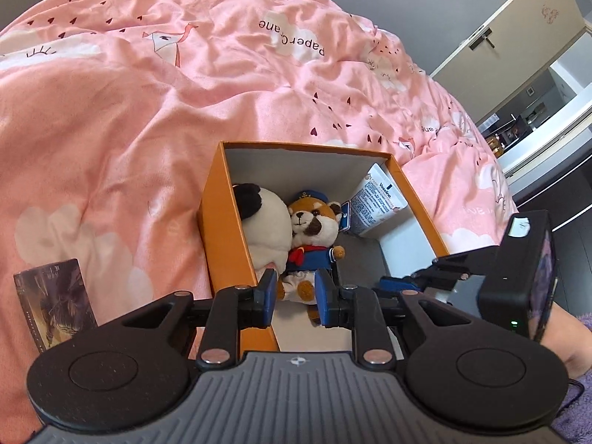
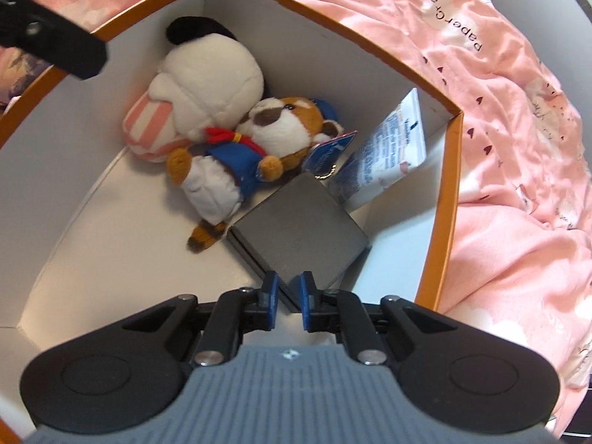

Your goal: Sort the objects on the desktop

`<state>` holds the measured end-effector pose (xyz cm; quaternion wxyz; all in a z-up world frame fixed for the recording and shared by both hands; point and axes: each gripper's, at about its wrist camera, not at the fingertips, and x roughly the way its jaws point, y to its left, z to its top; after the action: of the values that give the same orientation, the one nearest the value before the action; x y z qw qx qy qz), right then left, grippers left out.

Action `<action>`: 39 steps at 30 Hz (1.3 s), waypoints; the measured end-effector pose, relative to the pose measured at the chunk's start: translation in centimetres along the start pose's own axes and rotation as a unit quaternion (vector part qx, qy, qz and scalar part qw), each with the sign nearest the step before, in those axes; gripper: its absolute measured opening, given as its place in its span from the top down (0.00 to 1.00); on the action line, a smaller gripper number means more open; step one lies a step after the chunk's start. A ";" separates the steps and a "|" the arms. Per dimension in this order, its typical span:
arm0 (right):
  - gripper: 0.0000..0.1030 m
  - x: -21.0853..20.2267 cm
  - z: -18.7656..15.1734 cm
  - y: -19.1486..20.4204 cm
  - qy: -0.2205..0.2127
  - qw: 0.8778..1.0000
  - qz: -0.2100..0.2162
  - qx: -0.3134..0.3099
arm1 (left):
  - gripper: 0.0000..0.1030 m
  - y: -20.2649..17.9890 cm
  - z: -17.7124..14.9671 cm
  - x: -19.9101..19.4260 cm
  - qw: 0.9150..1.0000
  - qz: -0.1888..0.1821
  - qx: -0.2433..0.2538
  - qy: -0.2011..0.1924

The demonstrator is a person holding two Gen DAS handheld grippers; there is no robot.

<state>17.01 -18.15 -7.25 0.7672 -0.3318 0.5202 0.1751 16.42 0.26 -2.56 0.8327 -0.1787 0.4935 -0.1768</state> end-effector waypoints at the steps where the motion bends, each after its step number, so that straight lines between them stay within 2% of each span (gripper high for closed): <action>1: 0.90 0.1 0.1 0.1 -0.002 1.000 -0.006 -0.006 | 0.75 -0.1 0.0 -0.1 1.000 0.000 0.003 -0.003; 7: 0.94 0.3 0.5 0.3 -0.017 0.998 -0.050 -0.028 | 0.75 -0.1 -0.2 -0.4 1.000 -0.002 0.005 -0.011; 10: 0.94 0.2 0.5 0.2 -0.012 0.998 -0.053 -0.031 | 0.75 0.0 -0.3 -0.5 1.000 -0.005 0.003 -0.010; 12: 0.91 -0.8 0.5 -0.1 -0.017 0.999 -0.026 -0.011 | 0.75 0.1 -0.4 -0.5 1.000 -0.008 0.001 -0.009; 14: 0.90 -1.8 0.8 0.2 -0.017 0.999 0.028 0.008 | 0.75 0.1 -0.4 -0.4 1.000 -0.010 0.000 -0.008; 16: 0.90 -2.4 0.6 0.3 -0.002 0.997 0.072 0.027 | 0.74 0.1 -0.4 -0.4 1.000 -0.011 0.000 -0.007; 18: 0.90 -1.9 0.5 0.1 0.019 0.995 0.088 0.038 | 0.74 0.2 -0.4 -0.4 1.000 -0.012 -0.001 -0.006; 22: 0.90 -0.4 0.2 0.4 0.038 0.996 0.067 0.037 | 0.74 0.2 -0.4 -0.5 1.000 -0.014 -0.001 -0.009; 32: 0.99 0.1 0.4 1.4 0.034 0.999 -0.022 -0.002 | 0.74 0.2 -0.6 -0.4 1.000 -0.021 -0.002 -0.011; 39: 0.97 0.0 -0.6 2.1 0.032 0.999 -0.030 -0.001 | 0.74 0.2 -0.6 -0.3 1.000 -0.022 -0.004 -0.010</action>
<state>15.32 -17.07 -8.04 0.7547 -0.3536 0.5340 0.1420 15.75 0.52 -2.68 0.8327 -0.1942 0.4818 -0.1915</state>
